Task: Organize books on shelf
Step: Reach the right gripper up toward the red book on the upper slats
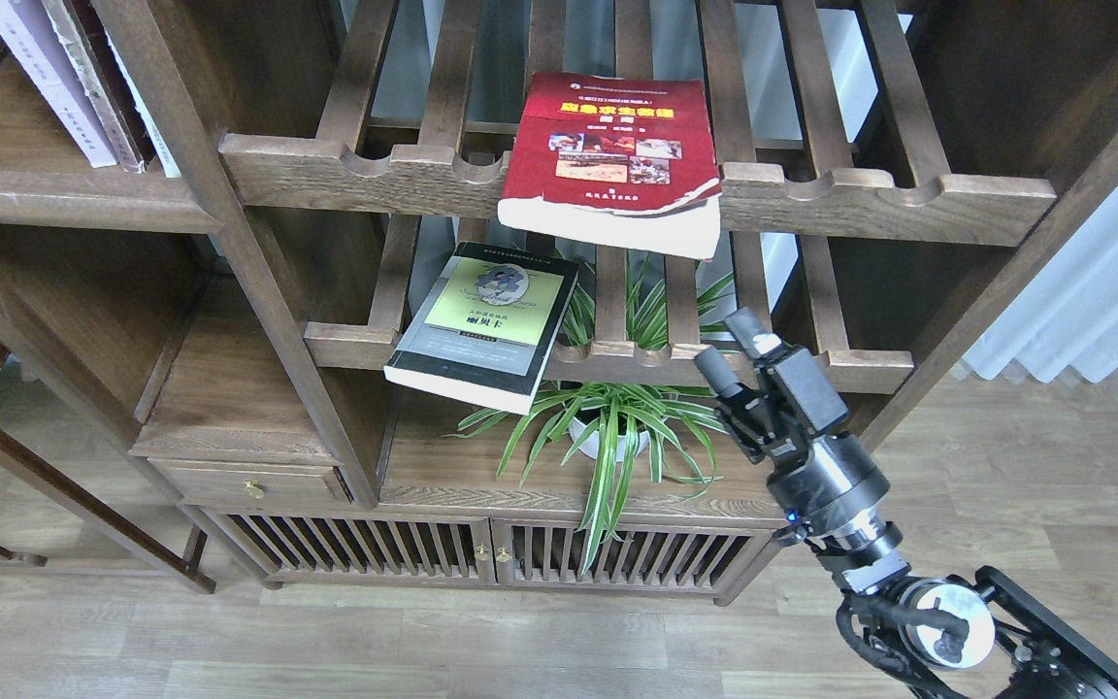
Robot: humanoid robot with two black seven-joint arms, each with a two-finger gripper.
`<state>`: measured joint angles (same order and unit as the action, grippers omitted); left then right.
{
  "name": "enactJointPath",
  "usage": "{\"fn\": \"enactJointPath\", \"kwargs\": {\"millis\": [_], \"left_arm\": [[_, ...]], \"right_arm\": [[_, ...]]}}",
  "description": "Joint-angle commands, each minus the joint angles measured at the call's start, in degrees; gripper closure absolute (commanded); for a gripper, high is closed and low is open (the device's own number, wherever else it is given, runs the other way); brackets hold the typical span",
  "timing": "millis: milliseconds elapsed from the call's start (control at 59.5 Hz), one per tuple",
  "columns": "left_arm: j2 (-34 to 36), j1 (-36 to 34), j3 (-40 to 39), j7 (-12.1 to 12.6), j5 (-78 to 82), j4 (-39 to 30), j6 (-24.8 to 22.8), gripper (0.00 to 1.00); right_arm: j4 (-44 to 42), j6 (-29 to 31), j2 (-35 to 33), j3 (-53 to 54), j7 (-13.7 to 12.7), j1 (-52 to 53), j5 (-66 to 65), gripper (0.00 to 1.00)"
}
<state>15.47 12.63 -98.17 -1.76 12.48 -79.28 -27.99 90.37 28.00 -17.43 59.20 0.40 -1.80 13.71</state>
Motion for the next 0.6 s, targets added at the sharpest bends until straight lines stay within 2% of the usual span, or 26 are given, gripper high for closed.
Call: {"fn": "enactJointPath", "kwargs": {"millis": [0,588], "left_arm": [[0.0,0.0,0.0,0.1,0.0,1.1,0.0,0.00],[0.0,0.0,-0.3,-0.4,0.0,2.4,0.0,0.00]], "right_arm": [[0.9,0.0,2.0,-0.3,-0.1,0.4,-5.6,0.01],[0.9,0.0,9.3,-0.1,-0.4,8.7,-7.3,0.01]]}}
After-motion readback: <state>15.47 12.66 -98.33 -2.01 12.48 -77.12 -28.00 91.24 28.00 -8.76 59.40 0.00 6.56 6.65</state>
